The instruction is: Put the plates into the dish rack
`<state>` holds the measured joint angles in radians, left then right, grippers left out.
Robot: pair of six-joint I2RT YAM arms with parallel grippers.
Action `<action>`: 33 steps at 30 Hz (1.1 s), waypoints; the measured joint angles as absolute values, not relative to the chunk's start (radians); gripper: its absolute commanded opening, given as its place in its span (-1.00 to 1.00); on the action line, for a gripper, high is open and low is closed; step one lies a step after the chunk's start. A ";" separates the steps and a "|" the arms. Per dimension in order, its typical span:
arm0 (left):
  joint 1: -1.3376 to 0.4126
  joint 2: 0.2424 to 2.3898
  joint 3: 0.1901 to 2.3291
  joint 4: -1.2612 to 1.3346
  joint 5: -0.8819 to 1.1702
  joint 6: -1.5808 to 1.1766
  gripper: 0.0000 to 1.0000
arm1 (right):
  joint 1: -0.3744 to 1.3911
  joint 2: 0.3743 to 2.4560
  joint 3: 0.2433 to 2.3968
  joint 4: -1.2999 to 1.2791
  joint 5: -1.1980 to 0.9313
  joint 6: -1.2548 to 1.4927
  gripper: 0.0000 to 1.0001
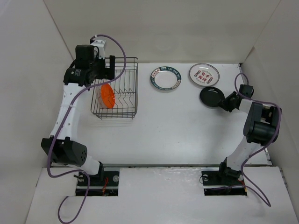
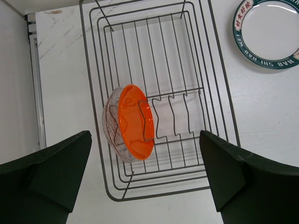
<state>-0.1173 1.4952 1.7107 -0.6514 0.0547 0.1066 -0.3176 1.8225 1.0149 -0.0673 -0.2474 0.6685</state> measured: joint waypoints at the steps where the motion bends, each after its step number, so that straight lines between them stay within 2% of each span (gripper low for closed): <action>1: -0.116 1.499 1.715 -0.654 0.056 0.107 1.00 | -0.318 1.826 1.020 -0.076 -0.250 0.669 -0.63; 2: -0.113 1.504 1.718 -0.657 0.057 0.107 1.00 | -0.318 1.832 1.028 -0.085 -0.252 0.664 -0.77; 3: -0.110 1.508 1.722 -0.657 0.058 0.107 1.00 | -0.318 1.839 1.036 -0.094 -0.253 0.666 -1.00; 14: -0.088 1.526 1.725 -0.660 0.126 0.117 1.00 | -0.320 1.828 1.061 -0.123 -0.282 0.656 -1.00; 21: -0.088 1.550 1.761 -0.651 0.313 0.133 1.00 | -0.284 1.552 0.953 -0.150 -0.264 0.652 -1.00; 26: -0.125 1.617 1.826 -0.627 0.481 0.175 1.00 | -0.124 1.398 0.968 -0.119 -0.246 0.655 -1.00; 33: -0.251 1.697 1.829 -0.628 0.756 0.234 1.00 | 0.178 1.386 1.021 -0.028 -0.258 0.623 -1.00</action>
